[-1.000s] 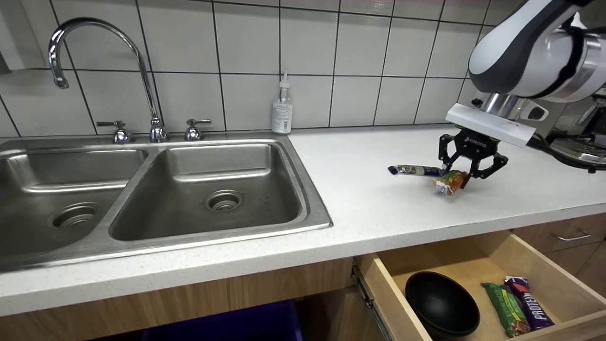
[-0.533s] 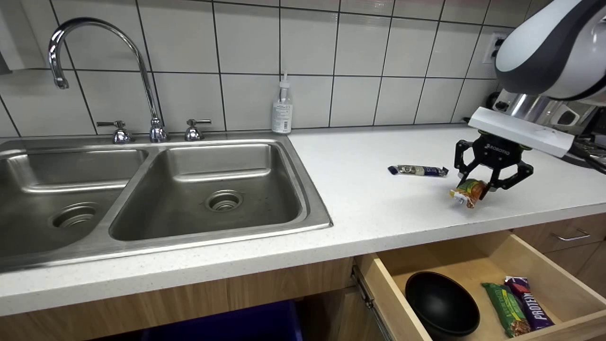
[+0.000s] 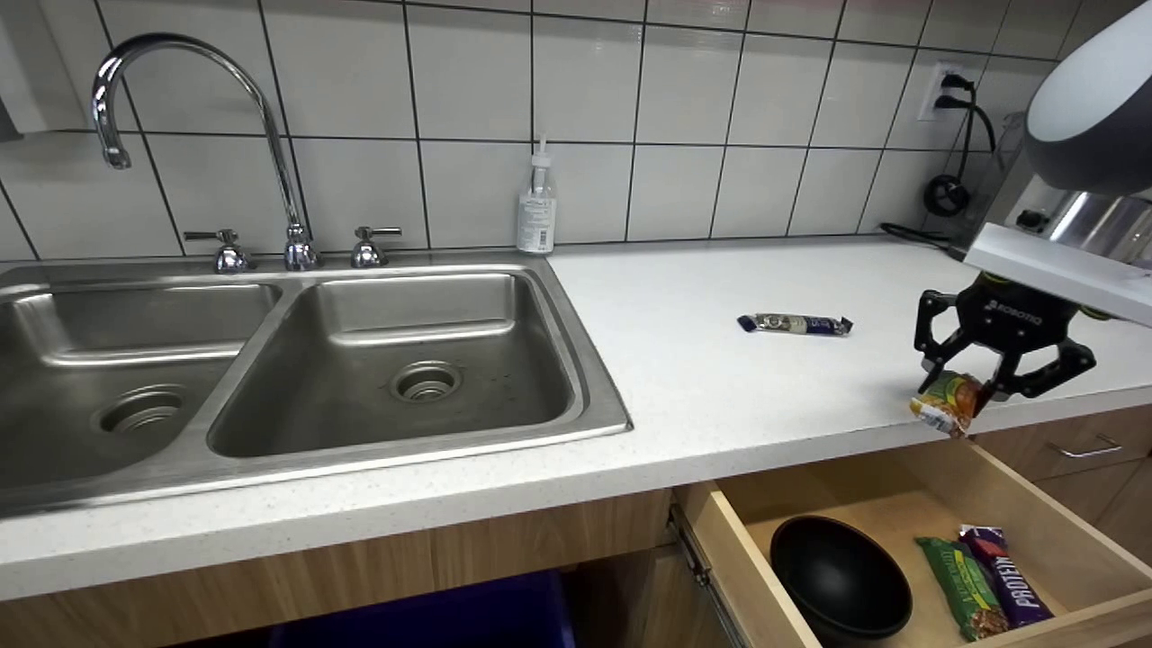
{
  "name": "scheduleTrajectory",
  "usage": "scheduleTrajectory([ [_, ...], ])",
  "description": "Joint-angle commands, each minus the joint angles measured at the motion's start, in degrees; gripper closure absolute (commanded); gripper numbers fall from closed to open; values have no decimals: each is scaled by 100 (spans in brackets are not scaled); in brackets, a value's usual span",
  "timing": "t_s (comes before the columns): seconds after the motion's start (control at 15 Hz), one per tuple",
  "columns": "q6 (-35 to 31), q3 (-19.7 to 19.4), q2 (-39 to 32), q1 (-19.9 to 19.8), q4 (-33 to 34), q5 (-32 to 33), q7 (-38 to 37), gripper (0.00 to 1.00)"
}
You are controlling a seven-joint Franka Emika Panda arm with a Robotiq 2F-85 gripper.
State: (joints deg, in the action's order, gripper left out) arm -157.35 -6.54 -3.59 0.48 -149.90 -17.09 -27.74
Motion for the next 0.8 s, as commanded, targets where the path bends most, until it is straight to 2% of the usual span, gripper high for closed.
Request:
scheduleTrajectory([
  [0.0,-185,79,546,-177,-594,-87,241,82],
  [0.33,-338,52,626,-286,-963,-15,188,82],
  [0.73,-369,-14,327,-448,-908,-23,130,82],
])
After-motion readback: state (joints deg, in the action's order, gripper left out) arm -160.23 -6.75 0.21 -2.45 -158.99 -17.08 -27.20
